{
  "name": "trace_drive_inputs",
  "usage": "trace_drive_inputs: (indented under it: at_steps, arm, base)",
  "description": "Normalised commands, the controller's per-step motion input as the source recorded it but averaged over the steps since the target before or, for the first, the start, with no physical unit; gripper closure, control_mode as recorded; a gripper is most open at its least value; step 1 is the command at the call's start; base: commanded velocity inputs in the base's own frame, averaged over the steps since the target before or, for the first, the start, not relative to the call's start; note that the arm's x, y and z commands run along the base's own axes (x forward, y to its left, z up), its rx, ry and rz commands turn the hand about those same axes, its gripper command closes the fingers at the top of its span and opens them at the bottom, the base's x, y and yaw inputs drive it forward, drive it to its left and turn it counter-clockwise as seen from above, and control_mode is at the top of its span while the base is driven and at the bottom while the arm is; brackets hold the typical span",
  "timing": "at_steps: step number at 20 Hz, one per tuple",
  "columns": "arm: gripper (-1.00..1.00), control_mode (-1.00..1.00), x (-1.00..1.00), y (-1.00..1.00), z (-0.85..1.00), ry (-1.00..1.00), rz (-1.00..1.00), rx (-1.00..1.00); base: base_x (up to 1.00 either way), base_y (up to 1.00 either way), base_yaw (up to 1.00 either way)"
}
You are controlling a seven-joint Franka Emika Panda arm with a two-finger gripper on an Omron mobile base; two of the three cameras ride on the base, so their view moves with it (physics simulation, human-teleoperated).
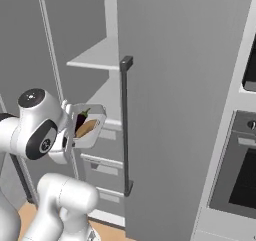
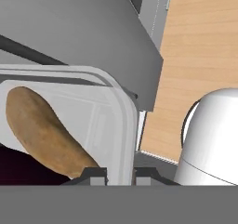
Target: Take the meat container that has the steak and place it on the second highest rack of the freezer. Then take the vegetable container that has the sweet potato and eggplant and place it on the highest rack of the freezer.
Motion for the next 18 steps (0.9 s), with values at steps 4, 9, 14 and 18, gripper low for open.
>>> trace_drive_inputs:
  at_steps: [4,9,14,18]
  arm:
    - [1.00,1.00,0.00,0.00,0.00,0.00,0.00,0.00]
    - [1.00,1.00,0.00,0.00,0.00,0.00,0.00,0.00]
    - [1.00,1.00,0.00,0.00,0.00,0.00,0.00,0.00]
    - [1.00,1.00,0.00,0.00,0.00,0.00,0.00,0.00]
  base:
    - [0.37,0.11,-0.02]
    - [0.24,0.01,-0.05]
    - [0.35,0.16,-0.04]
    - [0.35,0.20,-0.03]
